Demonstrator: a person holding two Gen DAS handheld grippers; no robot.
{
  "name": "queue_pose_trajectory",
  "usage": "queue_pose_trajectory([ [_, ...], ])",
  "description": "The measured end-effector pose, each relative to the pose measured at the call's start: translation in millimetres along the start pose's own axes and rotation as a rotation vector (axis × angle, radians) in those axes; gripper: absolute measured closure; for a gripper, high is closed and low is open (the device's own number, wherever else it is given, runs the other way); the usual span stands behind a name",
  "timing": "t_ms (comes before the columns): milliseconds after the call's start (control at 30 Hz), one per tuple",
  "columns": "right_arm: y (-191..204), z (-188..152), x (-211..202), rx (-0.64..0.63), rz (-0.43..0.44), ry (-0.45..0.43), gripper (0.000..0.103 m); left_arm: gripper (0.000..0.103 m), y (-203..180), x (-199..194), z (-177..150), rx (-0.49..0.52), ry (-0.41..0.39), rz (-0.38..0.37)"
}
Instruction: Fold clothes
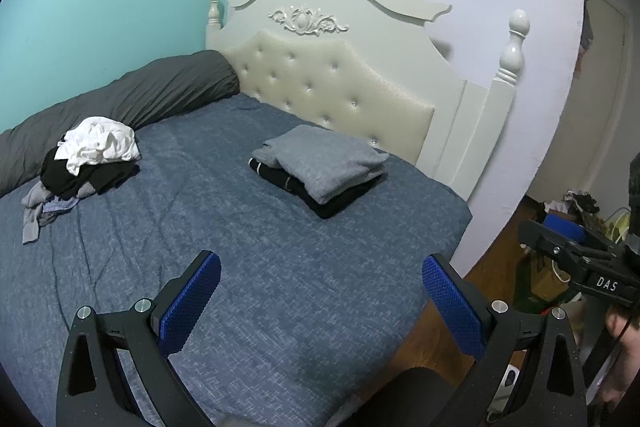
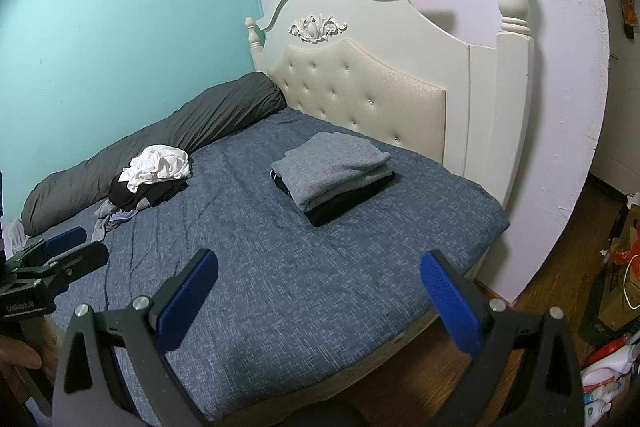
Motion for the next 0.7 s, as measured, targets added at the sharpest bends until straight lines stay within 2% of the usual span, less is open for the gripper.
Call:
queue_pose_trajectory([
  [700,-1.0,-1.7,1.5,0.004,-0.002,0.006,0.001,0.0,-2.0,1.5,-0.2,0.01,0.0,-0.002],
])
Point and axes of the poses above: each gripper's, at about its wrist camera, not at the fingertips, and x roughly the way its jaws point, y to its left, z to its top, the point moved 8 cm from there along x, roughly the way its jaws point, and after that the axes turned 3 degrees about y, right-handed, at the moved point
